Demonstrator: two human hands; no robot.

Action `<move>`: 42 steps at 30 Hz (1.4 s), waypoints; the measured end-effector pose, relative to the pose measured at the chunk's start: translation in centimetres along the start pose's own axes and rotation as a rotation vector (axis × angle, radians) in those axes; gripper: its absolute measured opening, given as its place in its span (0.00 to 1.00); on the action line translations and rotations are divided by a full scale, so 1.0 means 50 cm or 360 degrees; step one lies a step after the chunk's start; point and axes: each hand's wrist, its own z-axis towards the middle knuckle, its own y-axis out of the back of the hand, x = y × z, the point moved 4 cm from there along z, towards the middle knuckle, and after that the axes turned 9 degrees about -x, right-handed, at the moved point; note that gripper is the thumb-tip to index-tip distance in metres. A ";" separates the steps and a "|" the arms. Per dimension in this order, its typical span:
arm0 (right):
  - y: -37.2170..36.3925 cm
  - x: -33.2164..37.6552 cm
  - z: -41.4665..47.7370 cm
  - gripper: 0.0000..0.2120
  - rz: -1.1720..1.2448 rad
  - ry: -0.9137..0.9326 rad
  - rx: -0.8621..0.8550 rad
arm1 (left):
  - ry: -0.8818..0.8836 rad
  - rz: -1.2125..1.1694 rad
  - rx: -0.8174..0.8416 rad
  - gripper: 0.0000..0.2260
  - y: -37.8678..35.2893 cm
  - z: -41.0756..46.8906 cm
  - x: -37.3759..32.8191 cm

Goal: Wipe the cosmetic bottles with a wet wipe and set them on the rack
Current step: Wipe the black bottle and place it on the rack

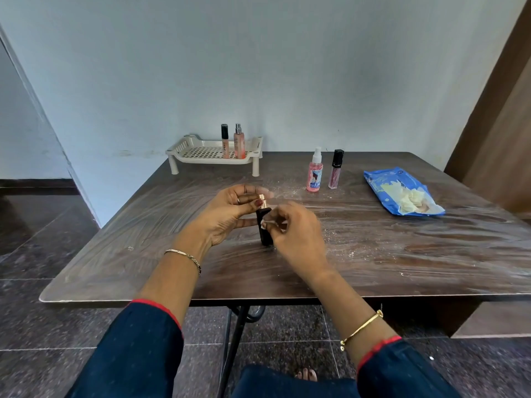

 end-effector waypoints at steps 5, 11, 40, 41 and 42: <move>-0.003 -0.015 -0.019 0.05 -0.0102 0.0016 0.0096 | -0.0016 -0.0029 -0.0146 0.11 0.002 -0.003 0.002; 0.004 -0.041 -0.026 0.06 -0.0013 -0.0086 0.0142 | 0.0037 0.0012 -0.0087 0.20 -0.014 -0.017 0.013; 0.074 0.017 -0.040 0.06 -0.0041 0.0354 -0.0423 | -0.0615 0.1079 -0.0646 0.16 -0.111 -0.108 0.019; 0.080 0.015 -0.043 0.06 0.0051 0.0299 -0.0450 | -0.0629 0.1022 -0.0618 0.17 -0.112 -0.113 0.019; 0.085 0.012 -0.046 0.07 0.0182 0.0214 -0.0474 | -0.0632 0.0941 -0.0577 0.18 -0.112 -0.119 0.018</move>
